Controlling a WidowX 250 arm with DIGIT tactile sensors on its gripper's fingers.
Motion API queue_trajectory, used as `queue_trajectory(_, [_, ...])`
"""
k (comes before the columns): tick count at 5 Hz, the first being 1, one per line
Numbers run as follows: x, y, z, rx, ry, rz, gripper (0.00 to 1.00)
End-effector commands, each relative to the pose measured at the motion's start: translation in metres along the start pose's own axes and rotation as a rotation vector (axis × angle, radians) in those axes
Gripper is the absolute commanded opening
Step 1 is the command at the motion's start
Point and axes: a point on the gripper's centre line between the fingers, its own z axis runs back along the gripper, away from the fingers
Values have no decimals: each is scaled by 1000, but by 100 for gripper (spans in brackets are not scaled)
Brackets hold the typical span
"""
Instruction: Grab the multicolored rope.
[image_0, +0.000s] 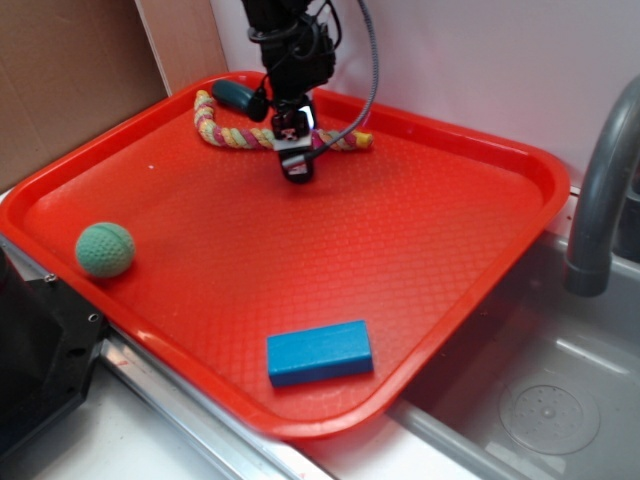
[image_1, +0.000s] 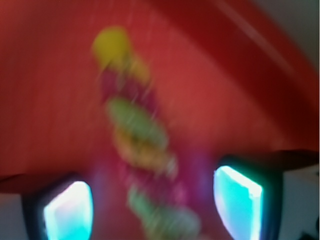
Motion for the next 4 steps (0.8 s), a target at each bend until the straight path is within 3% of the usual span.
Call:
queue_trajectory(1, [12,-17,-2,13,4,9,0])
queue_trajectory(4, [8,-13,-2,-3,2,24,0])
